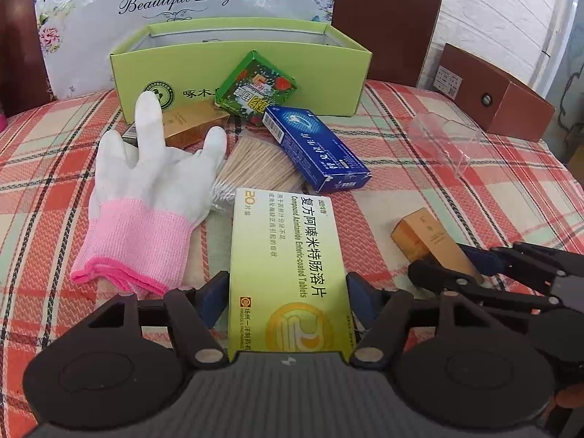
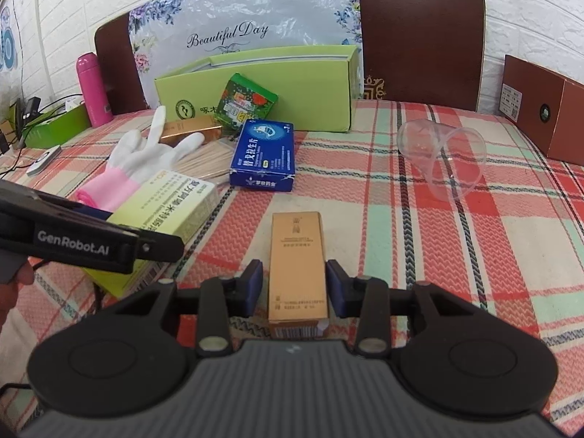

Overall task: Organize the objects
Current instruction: 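Grasp yellow medicine box with left tool while right tool grasps gold box, then carry both boxes into the lime-green box and open both tools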

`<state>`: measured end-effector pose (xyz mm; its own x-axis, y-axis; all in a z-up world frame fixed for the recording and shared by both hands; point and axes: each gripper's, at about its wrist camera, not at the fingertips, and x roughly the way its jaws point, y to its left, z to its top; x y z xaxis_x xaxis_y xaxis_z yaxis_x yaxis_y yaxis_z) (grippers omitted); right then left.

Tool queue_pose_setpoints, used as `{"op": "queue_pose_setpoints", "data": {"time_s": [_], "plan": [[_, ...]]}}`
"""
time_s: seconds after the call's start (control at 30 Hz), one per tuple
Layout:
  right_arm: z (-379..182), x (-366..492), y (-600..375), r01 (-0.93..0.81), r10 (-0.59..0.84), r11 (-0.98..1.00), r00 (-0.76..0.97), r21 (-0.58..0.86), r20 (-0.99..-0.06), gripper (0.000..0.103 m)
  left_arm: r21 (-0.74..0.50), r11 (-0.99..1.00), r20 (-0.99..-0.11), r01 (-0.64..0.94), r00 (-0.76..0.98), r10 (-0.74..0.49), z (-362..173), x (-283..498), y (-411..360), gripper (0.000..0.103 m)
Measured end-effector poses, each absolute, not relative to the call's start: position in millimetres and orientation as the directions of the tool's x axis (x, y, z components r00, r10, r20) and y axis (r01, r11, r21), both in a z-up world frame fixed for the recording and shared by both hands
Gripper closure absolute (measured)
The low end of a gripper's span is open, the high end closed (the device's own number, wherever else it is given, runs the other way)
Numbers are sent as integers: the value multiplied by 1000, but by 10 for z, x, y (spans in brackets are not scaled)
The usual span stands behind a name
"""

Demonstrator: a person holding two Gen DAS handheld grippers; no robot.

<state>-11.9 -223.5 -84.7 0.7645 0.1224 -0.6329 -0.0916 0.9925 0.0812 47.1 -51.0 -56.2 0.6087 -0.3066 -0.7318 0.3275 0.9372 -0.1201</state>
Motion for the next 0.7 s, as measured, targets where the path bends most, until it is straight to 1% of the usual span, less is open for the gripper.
{"op": "queue_pose_setpoints", "data": {"time_s": [0.03, 0.27, 0.43, 0.7], "plan": [[-844, -121, -2235, -90, 119, 993, 765, 79, -633, 72, -127, 935, -731, 331, 606, -314, -557, 469, -508, 32], [-752, -150, -2247, -103, 136, 991, 771, 89, -622, 72, -158, 916, -692, 370, 620, -370, -370, 411, -472, 32], [-536, -101, -2272, -118, 151, 988, 805, 94, -574, 72, -182, 904, -637, 387, 654, -409, -119, 447, -399, 32], [-130, 236, -2308, -160, 188, 982, 861, 100, -472, 72, -178, 907, -531, 382, 739, -415, 374, 703, -244, 32]]}}
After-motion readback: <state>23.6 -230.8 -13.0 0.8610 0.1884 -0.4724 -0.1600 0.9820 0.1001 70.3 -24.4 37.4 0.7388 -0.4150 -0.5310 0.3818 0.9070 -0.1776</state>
